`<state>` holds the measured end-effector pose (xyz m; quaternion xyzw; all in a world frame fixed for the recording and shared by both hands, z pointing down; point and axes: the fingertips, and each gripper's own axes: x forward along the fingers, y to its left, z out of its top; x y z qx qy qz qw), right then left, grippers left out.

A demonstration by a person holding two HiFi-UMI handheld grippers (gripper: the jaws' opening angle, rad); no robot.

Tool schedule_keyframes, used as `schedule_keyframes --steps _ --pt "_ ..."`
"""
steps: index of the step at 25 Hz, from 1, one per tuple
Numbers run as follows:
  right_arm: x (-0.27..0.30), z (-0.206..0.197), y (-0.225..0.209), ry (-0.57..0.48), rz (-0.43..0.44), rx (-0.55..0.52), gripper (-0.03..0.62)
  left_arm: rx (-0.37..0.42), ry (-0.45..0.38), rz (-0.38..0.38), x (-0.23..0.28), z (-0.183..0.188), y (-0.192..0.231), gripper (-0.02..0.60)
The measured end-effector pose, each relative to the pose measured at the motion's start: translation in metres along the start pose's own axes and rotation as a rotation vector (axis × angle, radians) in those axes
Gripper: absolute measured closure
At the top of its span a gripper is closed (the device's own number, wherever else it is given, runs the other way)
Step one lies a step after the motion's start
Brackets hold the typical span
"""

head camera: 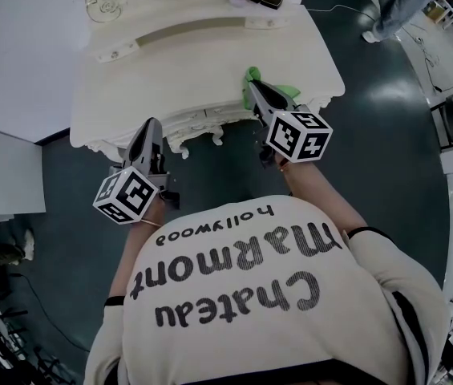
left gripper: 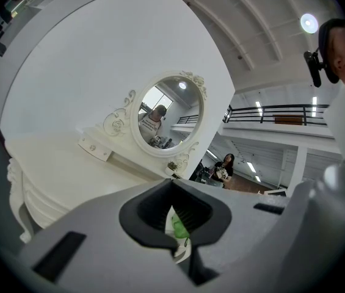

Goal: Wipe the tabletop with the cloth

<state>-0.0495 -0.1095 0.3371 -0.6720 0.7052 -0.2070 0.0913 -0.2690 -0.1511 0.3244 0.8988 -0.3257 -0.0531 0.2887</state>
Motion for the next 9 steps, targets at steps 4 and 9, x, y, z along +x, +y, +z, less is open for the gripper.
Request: schedule_keyframes --steps 4,9 --pt "-0.002 0.0001 -0.0008 0.004 0.0 0.0 0.546 -0.005 0.002 -0.001 0.0002 -0.0013 -0.0028 0.574" --pt "-0.0034 0.0012 -0.0009 0.008 0.002 0.0 0.546 -0.006 0.006 -0.002 0.0015 -0.0022 -0.0065 0.574"
